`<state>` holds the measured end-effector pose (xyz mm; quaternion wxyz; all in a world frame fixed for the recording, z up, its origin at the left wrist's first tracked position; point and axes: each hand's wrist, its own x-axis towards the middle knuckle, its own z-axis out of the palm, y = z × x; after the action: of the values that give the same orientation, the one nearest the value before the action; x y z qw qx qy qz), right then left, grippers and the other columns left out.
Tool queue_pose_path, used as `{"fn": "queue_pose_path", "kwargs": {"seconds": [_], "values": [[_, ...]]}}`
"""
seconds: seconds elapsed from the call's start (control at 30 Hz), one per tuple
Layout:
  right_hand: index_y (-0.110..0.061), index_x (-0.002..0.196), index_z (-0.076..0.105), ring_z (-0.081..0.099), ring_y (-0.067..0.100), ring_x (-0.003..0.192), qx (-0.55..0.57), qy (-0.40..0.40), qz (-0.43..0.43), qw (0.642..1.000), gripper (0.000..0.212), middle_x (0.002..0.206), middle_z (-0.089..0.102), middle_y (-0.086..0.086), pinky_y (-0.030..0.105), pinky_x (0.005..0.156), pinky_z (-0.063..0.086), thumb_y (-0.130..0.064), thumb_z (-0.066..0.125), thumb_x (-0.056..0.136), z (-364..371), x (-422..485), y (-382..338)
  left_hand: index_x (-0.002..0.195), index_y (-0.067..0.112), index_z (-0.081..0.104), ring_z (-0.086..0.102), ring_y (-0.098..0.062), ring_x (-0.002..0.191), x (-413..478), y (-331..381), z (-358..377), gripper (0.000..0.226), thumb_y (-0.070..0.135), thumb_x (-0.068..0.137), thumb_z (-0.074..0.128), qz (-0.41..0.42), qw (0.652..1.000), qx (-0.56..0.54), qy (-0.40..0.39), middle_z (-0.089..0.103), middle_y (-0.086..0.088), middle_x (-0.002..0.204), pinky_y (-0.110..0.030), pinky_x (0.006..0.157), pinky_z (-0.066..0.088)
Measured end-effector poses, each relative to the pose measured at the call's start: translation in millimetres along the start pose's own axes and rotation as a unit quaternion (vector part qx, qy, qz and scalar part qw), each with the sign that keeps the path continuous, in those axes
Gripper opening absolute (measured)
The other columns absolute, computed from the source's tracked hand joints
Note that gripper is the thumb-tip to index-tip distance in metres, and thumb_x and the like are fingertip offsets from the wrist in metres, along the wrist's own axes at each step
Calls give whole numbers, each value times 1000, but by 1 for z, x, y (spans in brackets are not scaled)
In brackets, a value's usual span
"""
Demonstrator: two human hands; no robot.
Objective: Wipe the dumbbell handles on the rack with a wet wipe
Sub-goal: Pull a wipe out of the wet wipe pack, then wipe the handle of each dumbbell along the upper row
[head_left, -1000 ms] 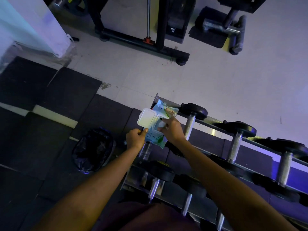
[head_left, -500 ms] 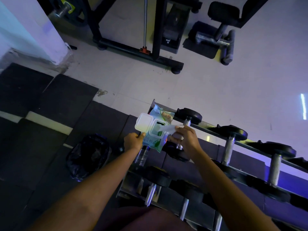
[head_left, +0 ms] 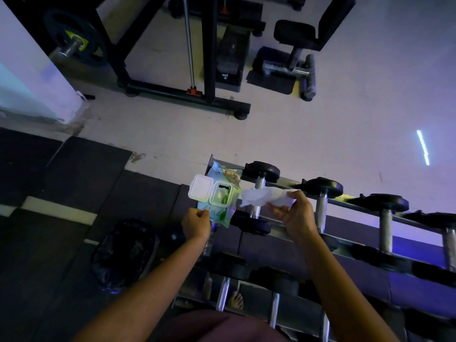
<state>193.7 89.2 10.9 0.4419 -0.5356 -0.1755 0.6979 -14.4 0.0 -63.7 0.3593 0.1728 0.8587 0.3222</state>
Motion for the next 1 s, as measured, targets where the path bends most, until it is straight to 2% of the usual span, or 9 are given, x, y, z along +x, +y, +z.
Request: {"fn": "queue_pose_path", "kwargs": {"seconds": [0.17, 0.27, 0.33, 0.47, 0.6, 0.67, 0.73, 0.9, 1.0], "values": [[8, 106, 56, 63, 34, 87, -218, 122, -7, 968, 27, 96, 59, 19, 45, 78, 59, -11, 63, 88, -28, 7, -1, 80, 2, 67, 63, -26, 77, -21, 12, 6, 18, 15, 90, 60, 120, 985, 37, -114, 68, -13, 81, -33, 66, 44], [-2, 100, 59, 62, 30, 90, -329, 200, -56, 921, 22, 100, 63, 20, 46, 86, 56, -20, 66, 89, -39, 12, 3, 95, 9, 70, 63, -16, 88, -25, 21, 10, 12, 15, 88, 63, 166, 966, 69, -188, 69, -2, 93, -25, 75, 47], [-5, 100, 59, 61, 27, 90, -358, 213, -112, 902, 18, 99, 64, 16, 42, 87, 54, -17, 66, 89, -38, 13, 2, 112, 12, 68, 62, -16, 101, -28, 27, 15, 25, 17, 88, 65, 192, 944, 102, -247, 68, -1, 110, -26, 87, 49], [-6, 111, 62, 62, 22, 94, -450, 143, -190, 861, 25, 99, 63, 7, 32, 83, 51, -13, 69, 87, -25, 18, 11, 129, 21, 59, 58, -18, 112, -30, 31, 24, 41, 19, 89, 64, 256, 891, 194, -320, 63, -2, 122, -35, 98, 47], [-5, 109, 67, 62, 23, 95, -574, 13, -170, 801, 25, 105, 63, 10, 23, 76, 44, -17, 69, 87, -7, 26, 41, 125, 21, 63, 61, -19, 106, -30, 30, 22, 36, 20, 89, 65, 291, 883, 198, -312, 67, -4, 116, -36, 94, 49], [-3, 103, 69, 63, 21, 92, -587, -33, -131, 798, 29, 103, 64, 10, 19, 72, 46, -25, 72, 85, -1, 27, 51, 125, 20, 63, 61, -19, 104, -30, 32, 21, 35, 20, 89, 65, 293, 883, 196, -310, 68, -3, 115, -29, 89, 48], [-6, 96, 72, 61, 17, 93, -586, -42, -153, 795, 32, 103, 64, 7, 17, 70, 45, -35, 73, 82, -2, 28, 61, 126, 20, 62, 60, -19, 107, -29, 31, 21, 37, 21, 89, 66, 292, 884, 195, -309, 66, -3, 117, -27, 90, 47], [-6, 96, 74, 61, 24, 103, -594, -1, -157, 789, 17, 114, 61, 13, 4, 64, 38, -17, 73, 83, -13, 34, 70, 128, 26, 61, 51, -14, 121, -28, 27, 24, 41, 19, 88, 68, 259, 910, 151, -286, 61, 1, 128, -20, 94, 36], [-9, 92, 74, 62, 26, 102, -599, 11, -146, 787, 10, 112, 63, 14, 10, 67, 44, -10, 72, 83, -10, 44, 68, 128, 20, 61, 52, -16, 123, -29, 24, 25, 42, 18, 87, 69, 238, 921, 133, -277, 60, -1, 130, -19, 97, 35]]}}
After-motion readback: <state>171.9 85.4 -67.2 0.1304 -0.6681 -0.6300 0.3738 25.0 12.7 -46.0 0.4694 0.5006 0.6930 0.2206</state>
